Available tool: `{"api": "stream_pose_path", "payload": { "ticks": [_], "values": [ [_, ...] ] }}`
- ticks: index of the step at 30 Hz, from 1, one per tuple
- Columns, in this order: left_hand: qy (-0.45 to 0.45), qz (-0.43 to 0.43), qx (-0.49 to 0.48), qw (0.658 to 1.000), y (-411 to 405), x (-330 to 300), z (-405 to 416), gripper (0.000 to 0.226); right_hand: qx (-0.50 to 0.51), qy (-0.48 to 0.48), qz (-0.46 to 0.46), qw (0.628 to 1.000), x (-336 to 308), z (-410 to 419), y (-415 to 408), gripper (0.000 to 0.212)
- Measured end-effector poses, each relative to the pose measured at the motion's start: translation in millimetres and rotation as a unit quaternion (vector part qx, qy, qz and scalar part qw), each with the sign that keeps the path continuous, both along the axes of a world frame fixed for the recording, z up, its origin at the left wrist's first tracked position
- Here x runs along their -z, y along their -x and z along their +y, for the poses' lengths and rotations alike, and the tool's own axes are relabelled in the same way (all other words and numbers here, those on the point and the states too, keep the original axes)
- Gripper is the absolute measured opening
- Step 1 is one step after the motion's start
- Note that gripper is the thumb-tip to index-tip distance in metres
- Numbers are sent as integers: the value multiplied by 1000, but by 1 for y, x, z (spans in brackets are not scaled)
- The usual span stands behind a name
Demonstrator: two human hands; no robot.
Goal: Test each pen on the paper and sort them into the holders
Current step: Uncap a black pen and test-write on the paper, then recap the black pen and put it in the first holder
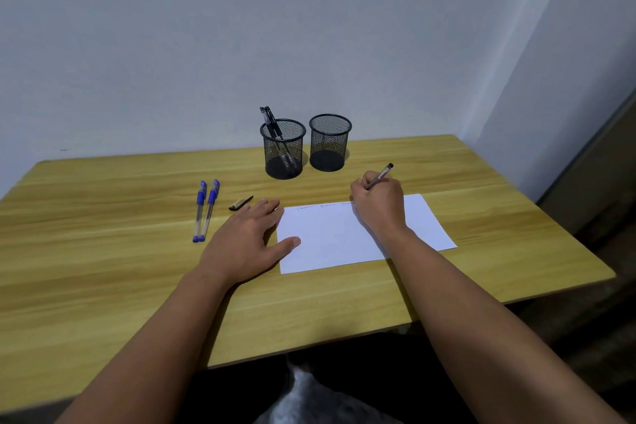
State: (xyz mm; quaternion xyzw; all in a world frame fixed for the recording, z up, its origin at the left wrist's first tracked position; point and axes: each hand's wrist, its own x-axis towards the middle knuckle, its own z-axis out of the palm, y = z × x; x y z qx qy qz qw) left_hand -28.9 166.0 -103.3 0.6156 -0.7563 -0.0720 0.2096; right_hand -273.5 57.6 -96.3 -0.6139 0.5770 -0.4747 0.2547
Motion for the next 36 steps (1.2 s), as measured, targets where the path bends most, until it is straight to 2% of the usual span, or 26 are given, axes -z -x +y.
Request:
{"api": "stream_pose_path", "payload": {
  "ticks": [6, 11, 14, 17, 19, 21, 23, 25, 27, 31, 33, 36],
  "values": [
    [4, 3, 3, 1000, -1, 2, 0, 80, 5, -12, -9, 1000, -3, 4, -3, 53],
    [1, 8, 6, 1000, -2, 2, -1, 83, 69, -73, -158, 982, -14, 2, 5, 37],
    [2, 1, 5, 1000, -1, 1, 0, 83, 55, -114, -217, 968, -24, -2, 9, 25],
    [12, 9, 6, 1000, 0, -3, 3, 77, 24, -155, -272, 949, -33, -4, 12, 34],
    [19, 30, -3, 999, 0, -5, 8, 79, 26, -138, -295, 945, -40, -1, 16, 43],
    [65, 54, -16, 996, 2, -8, 10, 75, 30, -93, -308, 946, -47, 3, 19, 45],
    [147, 80, -35, 985, -2, -11, 6, 59, 26, -70, -306, 949, -53, 7, 19, 35],
    [202, 45, -83, 975, -12, -16, -3, 45, 9, -79, -296, 952, -60, 8, 18, 31],
    [174, -30, -147, 973, -26, -20, -11, 41, -20, -107, -286, 952, -66, 9, 14, 24],
    [37, -123, -222, 966, -37, -27, -17, 33, -88, -142, -308, 937, -73, 18, 0, 17],
    [9, -141, -234, 962, -39, -28, -18, 25, -107, -146, -299, 937, -71, 22, -9, 14],
    [19, -134, -242, 961, -39, -27, -20, 22, -135, -150, -266, 943, -67, 27, -20, 13]
  ]
}}
